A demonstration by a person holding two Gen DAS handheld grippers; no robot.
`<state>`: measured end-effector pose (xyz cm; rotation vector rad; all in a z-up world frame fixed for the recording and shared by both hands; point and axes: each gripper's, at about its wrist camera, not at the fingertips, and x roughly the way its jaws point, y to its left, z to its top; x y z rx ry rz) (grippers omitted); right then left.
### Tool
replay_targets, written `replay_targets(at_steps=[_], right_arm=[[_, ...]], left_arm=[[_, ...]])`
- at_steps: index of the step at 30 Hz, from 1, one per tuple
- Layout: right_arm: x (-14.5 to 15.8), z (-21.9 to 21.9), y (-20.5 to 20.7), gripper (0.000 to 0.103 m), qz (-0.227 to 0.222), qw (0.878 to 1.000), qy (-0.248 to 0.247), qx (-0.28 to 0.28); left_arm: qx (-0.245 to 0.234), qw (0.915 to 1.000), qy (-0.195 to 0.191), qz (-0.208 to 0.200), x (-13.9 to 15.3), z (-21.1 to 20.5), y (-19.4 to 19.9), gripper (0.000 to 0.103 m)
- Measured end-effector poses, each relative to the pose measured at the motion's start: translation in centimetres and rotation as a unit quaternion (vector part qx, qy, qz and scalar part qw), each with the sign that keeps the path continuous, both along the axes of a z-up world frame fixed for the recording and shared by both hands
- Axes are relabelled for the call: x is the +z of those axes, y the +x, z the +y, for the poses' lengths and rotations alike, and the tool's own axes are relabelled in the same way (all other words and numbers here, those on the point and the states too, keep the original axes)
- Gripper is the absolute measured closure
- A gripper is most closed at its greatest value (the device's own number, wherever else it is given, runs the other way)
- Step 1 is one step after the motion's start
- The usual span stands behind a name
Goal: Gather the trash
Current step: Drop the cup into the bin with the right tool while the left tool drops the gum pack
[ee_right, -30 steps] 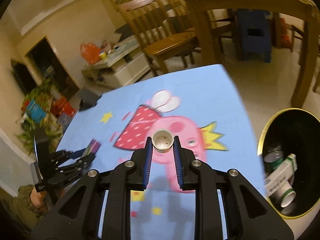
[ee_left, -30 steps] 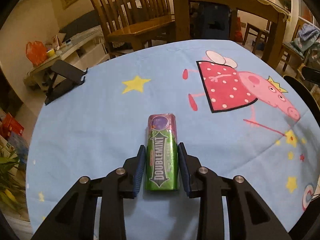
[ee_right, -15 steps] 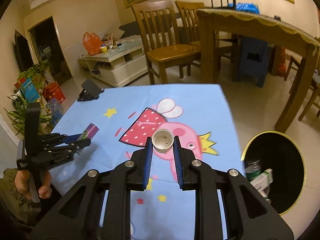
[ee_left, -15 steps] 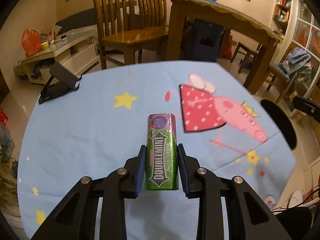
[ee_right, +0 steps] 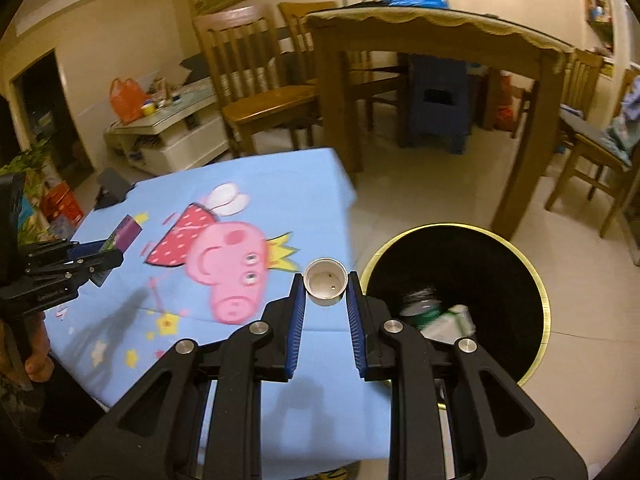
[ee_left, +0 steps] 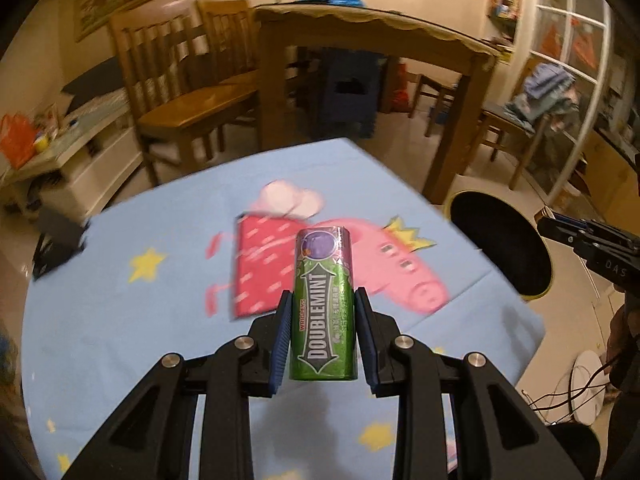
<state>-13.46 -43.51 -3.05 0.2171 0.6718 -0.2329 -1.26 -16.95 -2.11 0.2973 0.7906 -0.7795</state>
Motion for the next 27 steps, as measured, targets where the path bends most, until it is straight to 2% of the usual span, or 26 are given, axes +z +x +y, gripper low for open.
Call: replay_targets(at_steps=[5, 10, 17, 21, 22, 23, 24, 25, 27], right_arm=[[1.0, -3.6, -2.6, 0.082, -0.012, 0.999, -0.015, -0.035], [0.3, -6.9, -4.1, 0.082, -0.01, 0.998, -0.012, -0.062], [-1.2, -10.4, -5.4, 0.082, -0.006, 0.996, -0.013, -0.084], [-2.3, -11.8, -4.6, 0.081, 0.008, 0.996, -0.01, -0.088], [-2.8, -12.3, -4.2, 0.075, 0.015, 0.996, -0.011, -0.091], [-3.2, -12.5, -4.0, 0.062, 0.02, 0.995, -0.012, -0.095], [-3.4, -12.4, -3.8, 0.056, 0.022, 0.995, -0.013, -0.098], [-3.7, -12.7, -3.7, 0.051, 0.025, 0.994, -0.016, -0.104], [-4.0, -13.3, -3.7, 0.05, 0.023, 0.994, -0.01, -0.106]], left_arm=[[-0.041, 0.9991, -0.004, -0.009, 0.7, -5.6, -1.8, 0.074], [-0.077, 0.997, 0.0, -0.009, 0.3, -10.5, -3.6, 0.074], [-0.108, 0.994, 0.017, -0.008, -1.1, -14.8, -5.3, 0.074], [-0.118, 0.9928, 0.023, -0.007, -1.7, -16.5, -5.8, 0.074], [-0.12, 0.9924, 0.024, -0.006, -1.9, -16.9, -6.0, 0.074], [-0.123, 0.9921, 0.026, -0.005, -2.1, -17.3, -6.1, 0.074], [-0.125, 0.9918, 0.027, -0.005, -2.2, -17.6, -6.2, 0.074], [-0.128, 0.9912, 0.031, -0.005, -2.4, -18.1, -6.3, 0.074], [-0.133, 0.9905, 0.036, -0.007, -2.7, -18.7, -6.6, 0.074]])
